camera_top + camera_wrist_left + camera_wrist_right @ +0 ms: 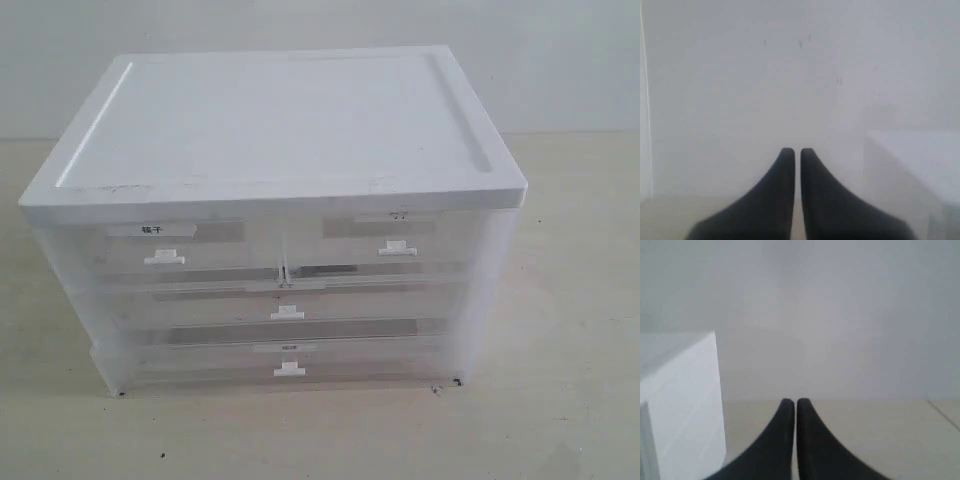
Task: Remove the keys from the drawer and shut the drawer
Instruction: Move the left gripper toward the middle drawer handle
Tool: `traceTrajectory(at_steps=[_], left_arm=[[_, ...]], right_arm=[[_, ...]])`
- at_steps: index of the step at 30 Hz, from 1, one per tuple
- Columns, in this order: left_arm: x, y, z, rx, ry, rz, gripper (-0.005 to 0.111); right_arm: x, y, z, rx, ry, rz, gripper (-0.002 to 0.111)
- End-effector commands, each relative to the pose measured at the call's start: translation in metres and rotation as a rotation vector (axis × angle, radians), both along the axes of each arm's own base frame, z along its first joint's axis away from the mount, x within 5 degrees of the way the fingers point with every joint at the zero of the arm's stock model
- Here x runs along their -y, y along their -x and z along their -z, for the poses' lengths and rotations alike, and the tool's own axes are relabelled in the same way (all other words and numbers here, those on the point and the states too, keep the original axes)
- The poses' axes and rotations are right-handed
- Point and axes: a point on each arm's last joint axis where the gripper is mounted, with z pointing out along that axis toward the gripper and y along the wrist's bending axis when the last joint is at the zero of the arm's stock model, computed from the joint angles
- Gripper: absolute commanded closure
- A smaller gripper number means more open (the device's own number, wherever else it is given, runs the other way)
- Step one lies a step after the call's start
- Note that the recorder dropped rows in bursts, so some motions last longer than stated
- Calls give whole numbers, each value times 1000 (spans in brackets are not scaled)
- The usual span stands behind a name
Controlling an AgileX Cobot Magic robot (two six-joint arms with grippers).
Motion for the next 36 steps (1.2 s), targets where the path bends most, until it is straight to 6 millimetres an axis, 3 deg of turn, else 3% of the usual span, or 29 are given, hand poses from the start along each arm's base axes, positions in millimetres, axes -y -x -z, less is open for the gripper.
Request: traceTrajectory(at_steps=[1, 3, 7, 10, 13, 18, 24, 29, 36], left_arm=[[0, 8, -20, 280, 403, 153, 102], [6, 8, -21, 280, 536, 271, 102], [33, 19, -30, 340, 330, 555, 102], [50, 36, -40, 493, 177, 772, 102], [54, 38, -42, 513, 153, 837, 102], [60, 20, -42, 330, 73, 839, 102], [77, -5, -25, -58, -147, 991, 102], [77, -25, -1, -152, -206, 1017, 102], [74, -52, 21, -224, -212, 984, 102]], right_arm=[[0, 6, -20, 226, -173, -45, 109], [-1, 7, -23, 247, -300, -91, 109], [-7, 6, -20, 212, -251, -153, 109], [-15, 1, -26, 162, -238, -225, 109], [-24, -11, -42, 104, -227, -320, 109], [-47, -43, -77, -11, -222, -571, 109], [-67, -110, -101, -198, -198, -788, 109], [-78, -156, -89, -331, -224, -941, 109], [-81, -192, -59, -415, -221, -970, 109]])
